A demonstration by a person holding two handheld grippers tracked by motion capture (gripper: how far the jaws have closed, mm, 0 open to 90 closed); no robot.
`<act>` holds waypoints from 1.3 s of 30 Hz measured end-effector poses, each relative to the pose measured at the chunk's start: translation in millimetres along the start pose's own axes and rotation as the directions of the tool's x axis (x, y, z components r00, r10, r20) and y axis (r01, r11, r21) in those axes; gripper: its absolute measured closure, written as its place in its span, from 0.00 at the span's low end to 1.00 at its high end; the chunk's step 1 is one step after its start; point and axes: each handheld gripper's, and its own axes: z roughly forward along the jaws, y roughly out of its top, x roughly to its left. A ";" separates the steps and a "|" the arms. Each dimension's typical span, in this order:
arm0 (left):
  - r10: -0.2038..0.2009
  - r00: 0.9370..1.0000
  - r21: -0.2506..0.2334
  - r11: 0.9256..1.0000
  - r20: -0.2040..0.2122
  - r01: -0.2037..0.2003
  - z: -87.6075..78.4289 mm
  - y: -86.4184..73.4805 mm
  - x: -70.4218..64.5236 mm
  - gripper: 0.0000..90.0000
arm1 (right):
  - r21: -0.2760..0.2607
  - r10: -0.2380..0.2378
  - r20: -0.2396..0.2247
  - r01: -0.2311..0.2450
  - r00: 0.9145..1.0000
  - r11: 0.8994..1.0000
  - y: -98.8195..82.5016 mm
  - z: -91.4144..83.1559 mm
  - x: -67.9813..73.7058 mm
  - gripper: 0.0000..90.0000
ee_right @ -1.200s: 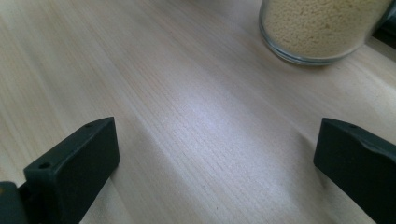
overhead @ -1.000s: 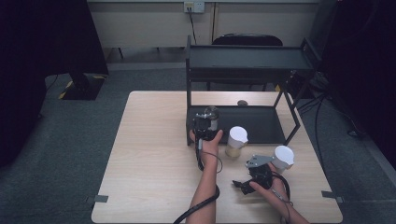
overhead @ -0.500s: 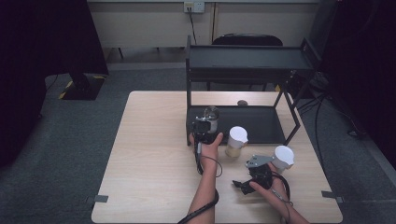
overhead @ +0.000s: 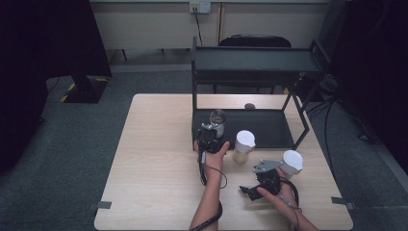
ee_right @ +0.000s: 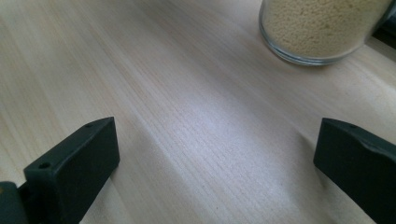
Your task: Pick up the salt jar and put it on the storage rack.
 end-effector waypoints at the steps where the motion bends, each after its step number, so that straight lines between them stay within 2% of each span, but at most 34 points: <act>1: 0.005 1.000 -0.001 1.000 0.003 -0.005 -1.1 -0.7 0.0 0.03 | 0.000 0.001 0.000 -0.001 1.000 1.000 0.0 0.0 0.1 0.00; 8: 0.010 1.000 -0.002 1.000 0.012 -0.010 -6.8 -5.1 3.5 0.03 | 0.000 0.001 0.000 -0.001 1.000 1.000 0.1 0.0 0.1 0.00; 19: 0.073 0.997 0.006 0.997 0.010 -0.073 -18.4 -12.0 6.2 0.03 | 0.000 0.001 0.000 -0.001 1.000 1.000 0.0 0.0 0.1 0.00; 29: 0.097 0.995 0.008 0.995 0.016 -0.097 -27.1 -17.1 12.9 0.03 | 0.000 0.001 0.000 -0.001 1.000 1.000 0.1 0.0 0.1 0.00; 37: 0.135 0.991 0.012 0.991 0.025 -0.135 -34.1 -19.0 17.3 0.03 | 0.000 0.001 0.000 -0.001 1.000 1.000 0.1 0.0 0.1 0.00; 39: 0.132 0.991 0.013 0.991 0.030 -0.133 -35.3 -19.1 19.6 0.03 | 0.000 0.001 0.000 -0.001 1.000 1.000 0.0 0.0 0.1 0.00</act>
